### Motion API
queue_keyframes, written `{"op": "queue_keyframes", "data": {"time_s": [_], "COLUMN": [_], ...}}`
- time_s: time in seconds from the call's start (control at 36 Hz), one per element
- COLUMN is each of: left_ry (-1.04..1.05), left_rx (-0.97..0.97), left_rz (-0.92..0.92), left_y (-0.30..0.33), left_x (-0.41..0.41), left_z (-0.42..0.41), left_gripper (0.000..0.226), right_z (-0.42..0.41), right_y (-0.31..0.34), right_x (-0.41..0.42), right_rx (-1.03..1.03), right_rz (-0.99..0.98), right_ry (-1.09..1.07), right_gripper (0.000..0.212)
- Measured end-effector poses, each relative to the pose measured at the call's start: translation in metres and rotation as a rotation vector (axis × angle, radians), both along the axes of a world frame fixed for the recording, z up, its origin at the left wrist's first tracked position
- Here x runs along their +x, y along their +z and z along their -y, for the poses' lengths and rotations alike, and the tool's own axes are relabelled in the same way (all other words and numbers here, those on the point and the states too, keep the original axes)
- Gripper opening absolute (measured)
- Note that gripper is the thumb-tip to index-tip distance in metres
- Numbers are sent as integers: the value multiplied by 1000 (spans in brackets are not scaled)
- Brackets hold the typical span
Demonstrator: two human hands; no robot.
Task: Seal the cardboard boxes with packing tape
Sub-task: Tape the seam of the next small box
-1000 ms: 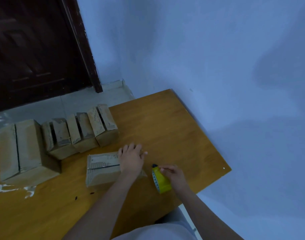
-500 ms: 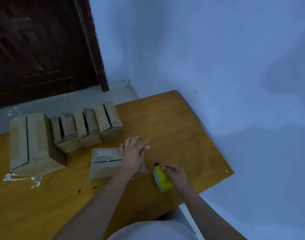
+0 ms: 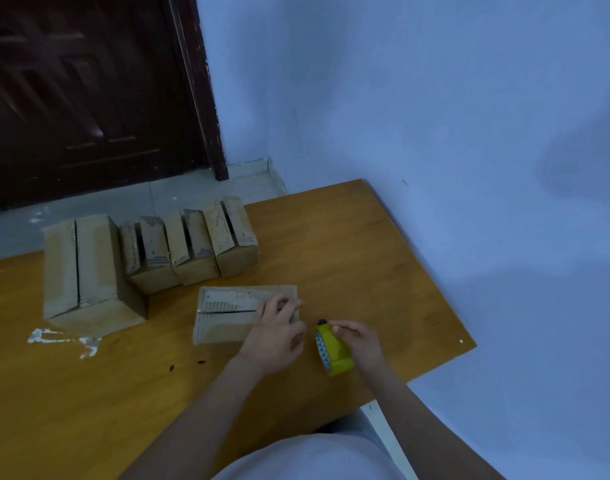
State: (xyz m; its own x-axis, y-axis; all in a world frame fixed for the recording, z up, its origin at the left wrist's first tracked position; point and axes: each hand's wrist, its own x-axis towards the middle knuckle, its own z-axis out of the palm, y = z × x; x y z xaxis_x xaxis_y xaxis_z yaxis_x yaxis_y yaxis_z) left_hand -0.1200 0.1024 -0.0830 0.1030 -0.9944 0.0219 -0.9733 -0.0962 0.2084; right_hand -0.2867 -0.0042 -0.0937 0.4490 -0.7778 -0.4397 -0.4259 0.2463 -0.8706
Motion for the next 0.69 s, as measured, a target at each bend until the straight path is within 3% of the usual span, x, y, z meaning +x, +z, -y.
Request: {"op": "queue_keyframes", "data": {"time_s": [0.19, 0.31, 0.42, 0.58, 0.69], "left_ry": [191, 213, 265, 172, 13], "left_rx": [-129, -133, -171, -234, -201], "left_rz": [42, 24, -37, -221, -325], "left_y": [-6, -7, -6, -8, -3], "left_x": [-27, -31, -31, -29, -20], "left_z": [6, 11, 12, -10, -37], "left_gripper": [13, 53, 62, 61, 79], "right_z": [-1, 0, 0, 1, 5], "right_y": [-9, -8, -2, 1, 4], "right_x": [-3, -2, 0, 0, 0], "right_rx": [-35, -37, -19, 61, 93], "right_rz": [-27, -16, -6, 3, 18], "right_ry": [26, 21, 13, -17, -19], "right_gripper": [19, 20, 19, 14, 11]}}
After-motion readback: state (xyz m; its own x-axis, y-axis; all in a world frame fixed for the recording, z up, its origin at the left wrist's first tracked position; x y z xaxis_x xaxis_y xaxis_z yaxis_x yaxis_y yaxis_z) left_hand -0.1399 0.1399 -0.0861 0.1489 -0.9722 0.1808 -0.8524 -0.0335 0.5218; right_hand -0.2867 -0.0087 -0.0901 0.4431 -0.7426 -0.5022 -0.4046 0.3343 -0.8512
